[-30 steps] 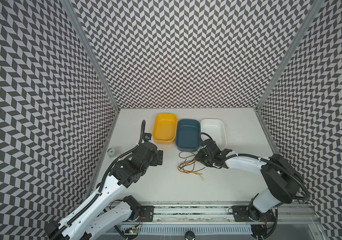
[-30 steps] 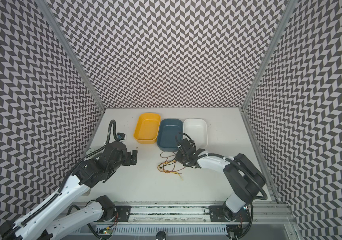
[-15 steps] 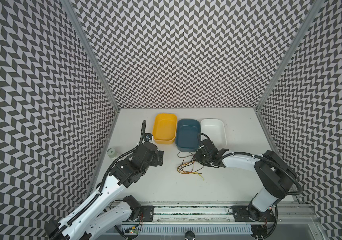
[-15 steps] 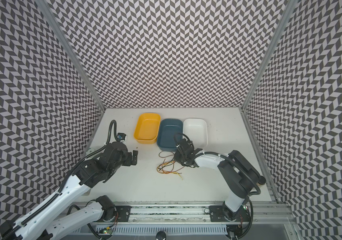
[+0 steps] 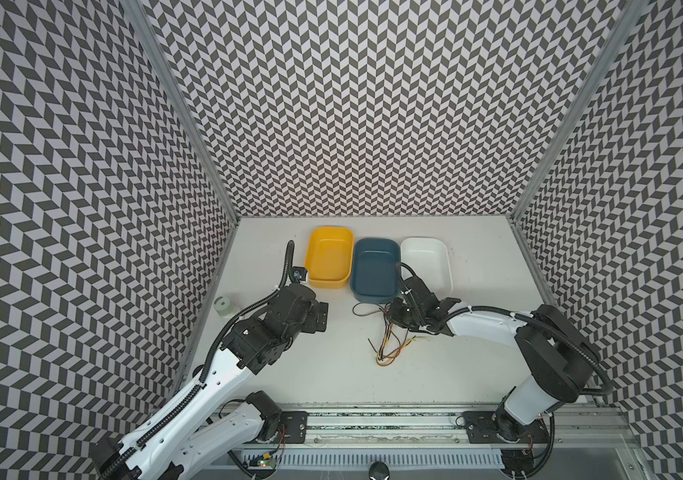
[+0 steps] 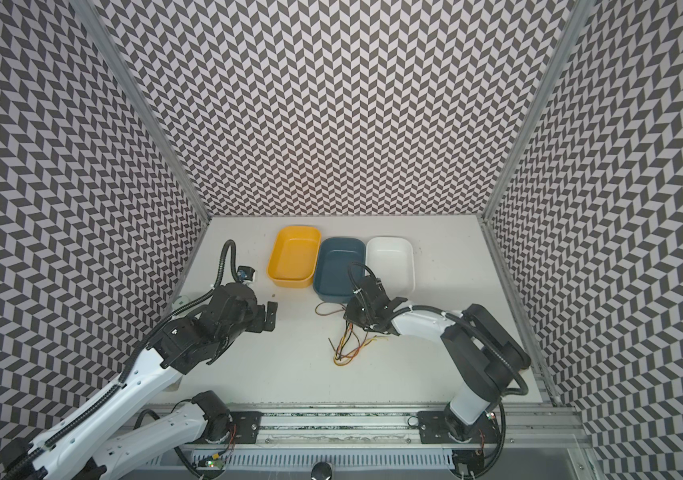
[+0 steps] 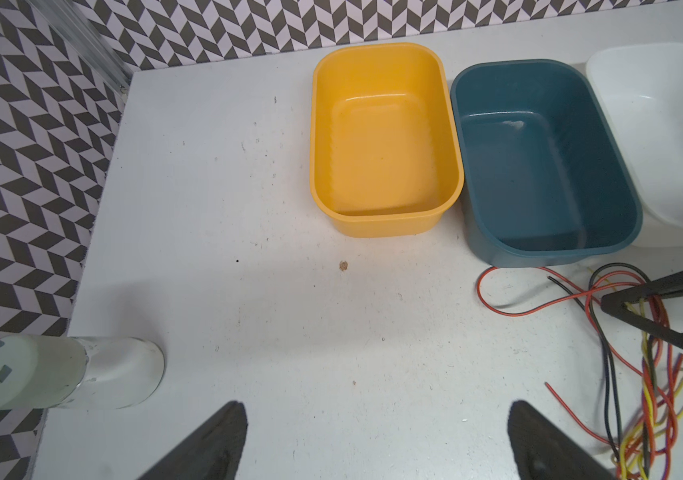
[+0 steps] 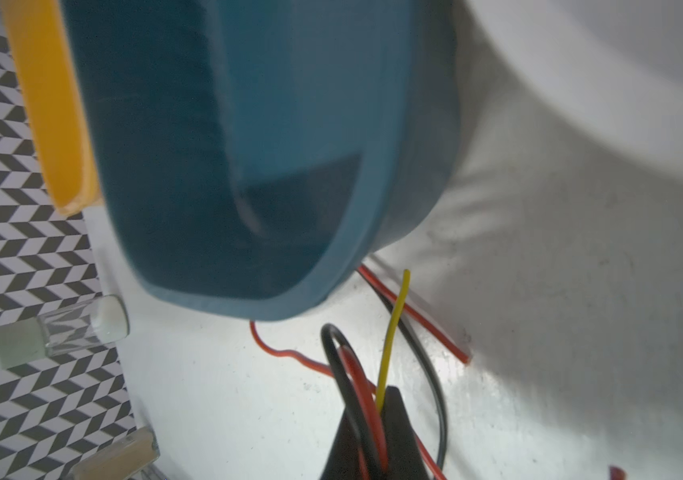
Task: Untangle the cables
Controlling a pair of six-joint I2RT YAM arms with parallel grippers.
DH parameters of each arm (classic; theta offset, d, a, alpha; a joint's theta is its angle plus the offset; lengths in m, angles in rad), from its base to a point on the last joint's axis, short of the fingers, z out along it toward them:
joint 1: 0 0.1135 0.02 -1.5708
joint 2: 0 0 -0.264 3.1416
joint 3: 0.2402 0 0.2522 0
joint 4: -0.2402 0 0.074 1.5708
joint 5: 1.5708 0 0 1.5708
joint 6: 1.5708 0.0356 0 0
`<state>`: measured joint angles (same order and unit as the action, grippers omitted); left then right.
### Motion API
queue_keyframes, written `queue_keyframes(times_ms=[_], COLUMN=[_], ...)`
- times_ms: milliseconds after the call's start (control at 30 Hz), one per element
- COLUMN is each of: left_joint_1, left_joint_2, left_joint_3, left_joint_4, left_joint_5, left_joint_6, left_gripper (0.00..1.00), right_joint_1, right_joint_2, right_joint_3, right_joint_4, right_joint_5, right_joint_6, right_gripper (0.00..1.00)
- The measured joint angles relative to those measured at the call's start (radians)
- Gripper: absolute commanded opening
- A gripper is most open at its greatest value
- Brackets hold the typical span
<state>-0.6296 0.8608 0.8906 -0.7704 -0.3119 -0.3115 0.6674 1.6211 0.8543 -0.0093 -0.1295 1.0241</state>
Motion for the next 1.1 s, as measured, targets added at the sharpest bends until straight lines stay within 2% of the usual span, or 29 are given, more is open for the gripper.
queue_keyframes(times_ms=[300, 600, 900, 1100], left_joint_1=[-0.037, -0.085, -0.087, -0.092], left_joint_2=[-0.045, -0.188, -0.101, -0.040], left_joint_3=[-0.001, -0.060, -0.085, -0.086], left_joint_4=[0.023, 0.144, 0.324, 0.375], left_joint_5=[0.134, 0.449, 0.716, 0.826], left_joint_6=[0.026, 0.044, -0.037, -0.039], left_gripper=[1.00, 1.00, 1.00, 1.00], right_joint_1=[0.000, 0.000, 0.000, 0.000], right_joint_2=[-0.219, -0.411, -0.438, -0.438], right_joint_3=[-0.042, -0.043, -0.038, -0.026], right_joint_4=[0.017, 0.039, 0.035, 0.045], right_joint_5=[-0.146, -0.322, -0.513, -0.624], right_joint_6=[-0.126, -0.299, -0.407, -0.443], right_gripper=[0.00, 0.00, 0.00, 0.00])
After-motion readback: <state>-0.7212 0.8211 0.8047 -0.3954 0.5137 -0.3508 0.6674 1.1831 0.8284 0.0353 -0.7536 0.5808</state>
